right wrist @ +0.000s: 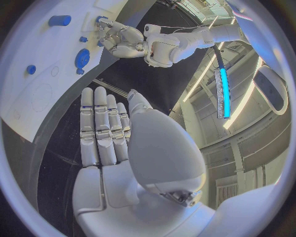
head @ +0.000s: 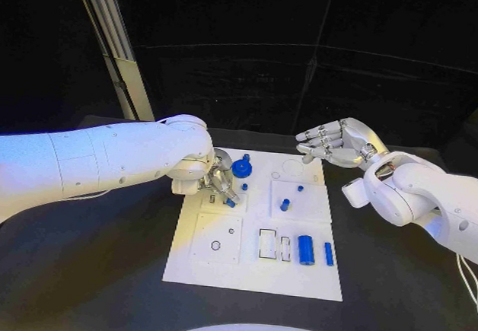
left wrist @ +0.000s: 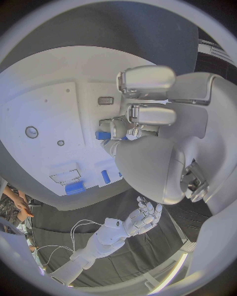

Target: Assemble the parts on the task board

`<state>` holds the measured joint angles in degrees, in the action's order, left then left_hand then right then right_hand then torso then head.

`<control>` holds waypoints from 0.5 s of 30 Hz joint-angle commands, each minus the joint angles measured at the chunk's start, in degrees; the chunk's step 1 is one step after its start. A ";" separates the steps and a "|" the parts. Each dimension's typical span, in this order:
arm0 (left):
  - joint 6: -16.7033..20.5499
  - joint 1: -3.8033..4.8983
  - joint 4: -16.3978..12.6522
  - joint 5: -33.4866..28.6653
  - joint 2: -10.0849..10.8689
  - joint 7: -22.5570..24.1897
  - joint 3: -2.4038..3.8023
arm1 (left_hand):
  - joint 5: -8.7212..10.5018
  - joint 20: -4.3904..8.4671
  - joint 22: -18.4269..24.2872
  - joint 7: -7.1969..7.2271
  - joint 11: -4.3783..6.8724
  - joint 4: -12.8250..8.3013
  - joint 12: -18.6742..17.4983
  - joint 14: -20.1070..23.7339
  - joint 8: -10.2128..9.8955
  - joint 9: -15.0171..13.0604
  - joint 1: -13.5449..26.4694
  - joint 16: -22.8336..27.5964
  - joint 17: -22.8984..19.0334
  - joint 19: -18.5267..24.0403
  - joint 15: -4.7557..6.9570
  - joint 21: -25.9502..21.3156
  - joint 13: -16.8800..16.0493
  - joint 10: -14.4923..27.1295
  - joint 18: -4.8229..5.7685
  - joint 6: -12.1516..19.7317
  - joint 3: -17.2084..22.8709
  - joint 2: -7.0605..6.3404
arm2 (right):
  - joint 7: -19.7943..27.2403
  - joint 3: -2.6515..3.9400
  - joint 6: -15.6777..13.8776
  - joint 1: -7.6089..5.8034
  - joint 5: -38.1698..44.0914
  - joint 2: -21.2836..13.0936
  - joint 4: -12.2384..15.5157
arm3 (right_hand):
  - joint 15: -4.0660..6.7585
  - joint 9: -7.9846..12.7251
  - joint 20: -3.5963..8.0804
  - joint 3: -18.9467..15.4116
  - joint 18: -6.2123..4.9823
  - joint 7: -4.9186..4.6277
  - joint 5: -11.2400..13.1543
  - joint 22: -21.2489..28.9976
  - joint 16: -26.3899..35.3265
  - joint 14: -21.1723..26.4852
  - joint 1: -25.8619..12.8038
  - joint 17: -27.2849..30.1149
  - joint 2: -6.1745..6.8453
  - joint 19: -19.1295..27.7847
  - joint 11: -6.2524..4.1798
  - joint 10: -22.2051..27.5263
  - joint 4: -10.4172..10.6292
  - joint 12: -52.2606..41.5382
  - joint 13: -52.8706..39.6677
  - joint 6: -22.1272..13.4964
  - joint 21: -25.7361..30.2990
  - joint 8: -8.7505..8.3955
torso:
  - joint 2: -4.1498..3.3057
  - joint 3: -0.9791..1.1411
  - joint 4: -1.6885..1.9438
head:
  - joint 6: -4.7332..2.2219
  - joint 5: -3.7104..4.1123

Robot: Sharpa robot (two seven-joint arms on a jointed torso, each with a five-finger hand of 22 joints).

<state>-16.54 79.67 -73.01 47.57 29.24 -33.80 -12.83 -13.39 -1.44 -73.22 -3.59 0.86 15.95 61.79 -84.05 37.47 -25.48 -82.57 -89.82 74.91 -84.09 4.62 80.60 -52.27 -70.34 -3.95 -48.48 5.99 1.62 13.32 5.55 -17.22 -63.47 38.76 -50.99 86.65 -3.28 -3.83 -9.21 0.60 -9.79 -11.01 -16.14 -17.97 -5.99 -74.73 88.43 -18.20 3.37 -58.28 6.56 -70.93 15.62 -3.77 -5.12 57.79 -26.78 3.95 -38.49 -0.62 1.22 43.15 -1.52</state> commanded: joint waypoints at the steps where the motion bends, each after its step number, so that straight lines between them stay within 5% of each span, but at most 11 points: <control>1: 2.73 -0.01 -0.82 -0.60 0.64 2.32 0.00 | -0.03 -0.10 -0.13 -0.30 0.23 -10.08 -0.17 -5.95 1.26 -1.25 2.87 -0.18 15.09 0.15 -0.32 -0.21 0.01 -0.84 0.48 0.47 17.53 -3.64 | 0.39 0.05 0.63 -0.12 -0.04 0.08 -0.04 | -0.15 0.04 -0.30 -0.28 -0.62 -0.02 -0.19 0.08 0.17 -0.03 -0.62 0.06 -0.12 -0.24 0.22 0.14 -0.07 0.07 0.08 -0.46 0.26 -0.32 | 0.02 -0.02 0.10 | 0.05 0.10; 4: 4.54 -0.01 -1.71 -0.66 1.43 2.95 0.00 | 0.11 -0.27 -0.29 -0.06 0.09 -11.06 0.02 -5.95 2.46 -2.37 6.06 -0.18 15.09 0.11 -0.43 -0.20 -0.13 -1.35 0.52 0.63 25.05 -5.81 | 0.41 0.05 0.67 -0.12 -0.04 0.08 -0.11 | -0.16 0.04 -0.30 -0.30 -0.62 -0.03 -0.32 0.13 0.22 -0.04 -0.63 0.08 -0.13 -0.26 0.23 0.16 -0.08 0.07 0.13 -0.47 0.33 -0.31 | 0.04 0.03 0.12 | 0.07 0.12; 7: 6.81 -0.01 -2.88 -0.57 2.39 3.47 0.00 | 0.36 -0.23 -0.48 -0.04 -0.02 -12.02 0.24 -5.95 3.15 -3.05 8.04 -0.18 15.09 0.04 -0.37 -0.15 -0.34 -1.64 0.53 0.90 28.09 -7.10 | 0.47 0.04 0.81 -0.12 -0.04 0.04 -0.18 | -0.16 0.04 -0.31 -0.31 -0.62 -0.03 -0.34 0.13 0.23 -0.05 -0.64 0.08 -0.13 -0.26 0.23 0.16 -0.07 0.07 0.13 -0.47 0.34 -0.32 | 0.03 0.05 0.13 | 0.07 0.15; 15: 13.61 -0.19 -5.79 2.25 4.52 4.71 -0.03 | 0.50 -0.29 -1.00 0.06 0.06 -13.22 0.92 -5.95 3.97 -3.79 9.90 -0.18 15.09 -0.18 -0.11 0.10 -1.09 -2.35 0.66 0.95 30.96 -7.96 | 0.82 0.04 1.18 -0.11 -0.04 -0.28 -0.37 | -0.21 0.04 -0.35 -0.29 -0.63 -0.08 -1.63 0.42 0.61 -0.04 -0.54 0.19 -0.24 -0.36 0.29 0.34 -0.20 0.08 0.43 -0.58 0.79 -0.31 | 0.16 0.04 0.40 | 0.10 0.30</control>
<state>-8.17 79.49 -78.39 48.11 33.57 -30.91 -12.86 -13.08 -1.44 -74.21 -3.78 0.54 13.55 62.43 -84.05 41.31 -29.27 -73.18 -89.82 74.91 -84.09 4.61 80.60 -53.37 -71.89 -3.95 -47.70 25.86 -6.54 13.43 5.54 -16.75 -63.46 38.76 -51.22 86.26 -3.28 -3.83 -9.41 0.60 -9.79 -11.22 -17.52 -17.61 -5.64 -74.73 88.43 -18.09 3.37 -58.48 6.77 -70.72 15.62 -3.77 -4.76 57.59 -26.34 3.95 -38.39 -0.59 1.47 43.22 -1.29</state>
